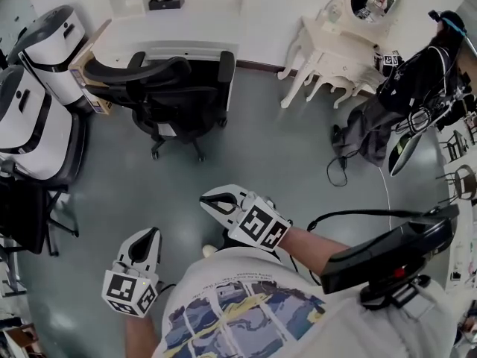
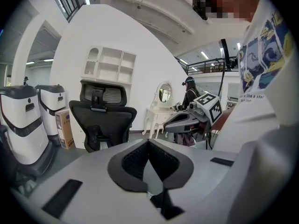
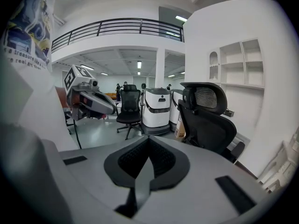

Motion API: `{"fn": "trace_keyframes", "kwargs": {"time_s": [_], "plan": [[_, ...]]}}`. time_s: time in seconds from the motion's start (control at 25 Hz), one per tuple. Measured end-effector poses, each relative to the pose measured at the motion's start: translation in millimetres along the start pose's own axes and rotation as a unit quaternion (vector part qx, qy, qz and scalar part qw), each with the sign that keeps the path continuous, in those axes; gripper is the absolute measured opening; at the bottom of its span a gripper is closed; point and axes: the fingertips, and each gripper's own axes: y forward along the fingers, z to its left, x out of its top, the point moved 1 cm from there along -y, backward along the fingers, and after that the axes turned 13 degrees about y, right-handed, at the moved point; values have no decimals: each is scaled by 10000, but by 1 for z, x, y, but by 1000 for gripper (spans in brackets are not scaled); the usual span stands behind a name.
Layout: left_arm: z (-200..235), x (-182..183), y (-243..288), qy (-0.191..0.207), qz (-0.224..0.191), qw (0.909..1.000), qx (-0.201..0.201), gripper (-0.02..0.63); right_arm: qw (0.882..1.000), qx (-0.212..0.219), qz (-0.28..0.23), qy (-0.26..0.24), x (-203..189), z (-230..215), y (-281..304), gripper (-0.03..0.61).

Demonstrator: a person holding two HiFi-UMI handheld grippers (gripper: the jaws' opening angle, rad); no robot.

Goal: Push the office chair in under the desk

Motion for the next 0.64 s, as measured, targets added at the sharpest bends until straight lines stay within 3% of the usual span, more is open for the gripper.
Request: {"fn": "trace_keyframes", "kwargs": {"time_s": [0.64], "plan": [[5,0,16,49,123,9999,-46,12,10000,59,-8,63,-7,-15,8,25]]}}
